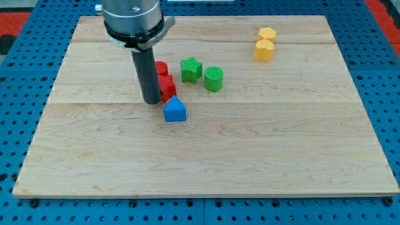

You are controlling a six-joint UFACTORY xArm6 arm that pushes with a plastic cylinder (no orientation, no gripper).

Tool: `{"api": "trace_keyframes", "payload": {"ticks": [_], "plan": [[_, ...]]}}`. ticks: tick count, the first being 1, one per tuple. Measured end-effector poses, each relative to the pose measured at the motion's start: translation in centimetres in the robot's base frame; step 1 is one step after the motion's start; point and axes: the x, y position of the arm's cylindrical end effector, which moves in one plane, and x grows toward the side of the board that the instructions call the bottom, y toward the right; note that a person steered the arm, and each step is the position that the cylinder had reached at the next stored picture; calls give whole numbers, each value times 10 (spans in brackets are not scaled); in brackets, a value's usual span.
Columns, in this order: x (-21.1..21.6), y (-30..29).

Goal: Move the red circle above the green star

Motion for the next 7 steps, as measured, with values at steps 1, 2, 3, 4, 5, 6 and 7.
{"api": "trace_keyframes", "payload": {"ticks": [1,2,3,4,5,6,7], "plan": [[5,-15],[-12,-26],[-61,-6],[-68,-9],[-79,-39],[-107,-6],[-100,31]]}}
